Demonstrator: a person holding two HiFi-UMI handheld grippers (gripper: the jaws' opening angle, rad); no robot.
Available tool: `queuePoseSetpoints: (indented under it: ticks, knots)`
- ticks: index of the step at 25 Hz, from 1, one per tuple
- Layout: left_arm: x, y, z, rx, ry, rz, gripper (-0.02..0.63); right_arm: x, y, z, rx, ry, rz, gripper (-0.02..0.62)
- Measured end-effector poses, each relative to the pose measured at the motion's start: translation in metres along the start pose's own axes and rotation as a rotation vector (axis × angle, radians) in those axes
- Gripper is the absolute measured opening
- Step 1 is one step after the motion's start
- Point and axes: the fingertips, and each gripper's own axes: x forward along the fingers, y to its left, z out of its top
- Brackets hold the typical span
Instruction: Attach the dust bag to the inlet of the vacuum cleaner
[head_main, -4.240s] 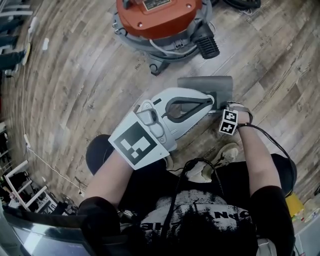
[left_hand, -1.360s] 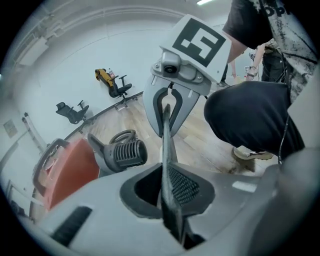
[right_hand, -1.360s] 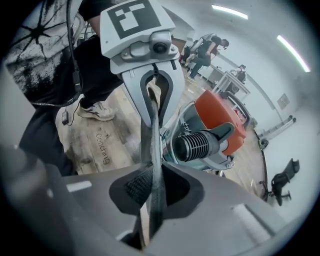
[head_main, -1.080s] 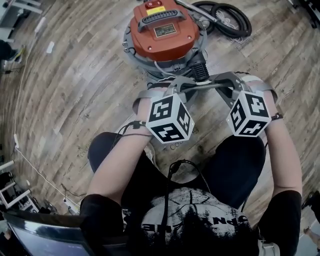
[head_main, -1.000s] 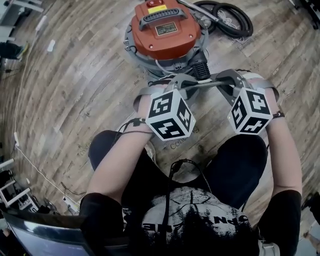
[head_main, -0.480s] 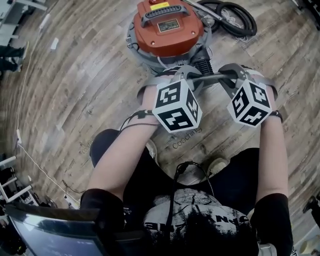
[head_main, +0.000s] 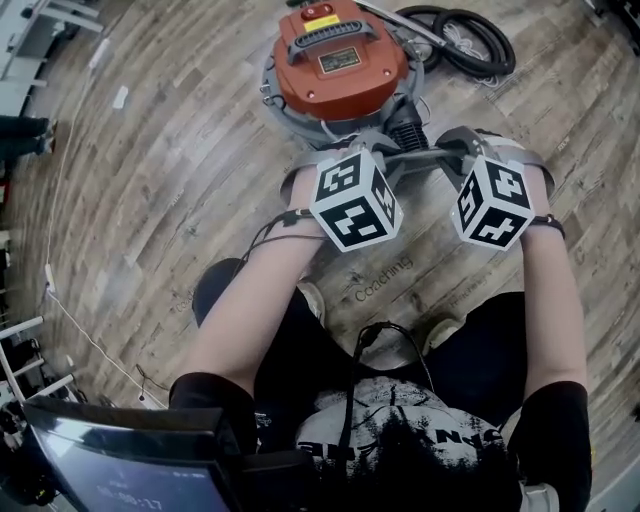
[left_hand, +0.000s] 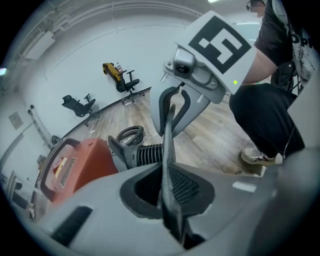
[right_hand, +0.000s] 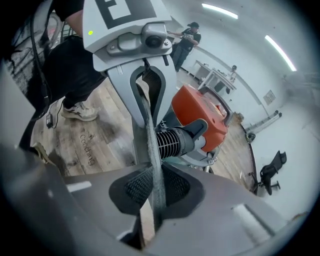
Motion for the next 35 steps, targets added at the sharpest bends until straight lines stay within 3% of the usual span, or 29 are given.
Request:
queuePoseSetpoints:
  ticks: [7,9,15,18,22,31,35]
  knots:
    - [0.006,-0.004,-0.009,-0.093,-0.049,0.003,0.028,-0.005,-0.004,0.011,-0.203,0.106,0.030,0.037]
    - [0.004,-0.003,-0.011,-0.096,-0.049,0.011,0.029,-0.003,-0.005,0.012,-0.172,0.089,0.035,0.037]
    - [-0.001,0.000,0.008,-0.051,-0.049,0.022,0.028,0.001,-0.007,-0.003,0.077,-0.034,0.010,0.038]
    - [-0.002,0.002,0.018,-0.034,-0.048,0.024,0.028,0.006,-0.010,-0.010,0.136,-0.067,0.008,0.041]
    - [-0.001,0.003,0.017,-0.063,-0.061,0.025,0.029,0.007,-0.012,-0.007,0.133,-0.091,-0.005,0.044]
    - [-0.001,0.004,-0.003,-0.198,-0.118,0.016,0.029,-0.007,-0.017,0.016,-0.028,-0.032,-0.070,0.043]
    - [0.000,0.003,-0.004,-0.146,-0.077,0.022,0.031,-0.005,-0.016,0.015,-0.005,-0.036,-0.072,0.044]
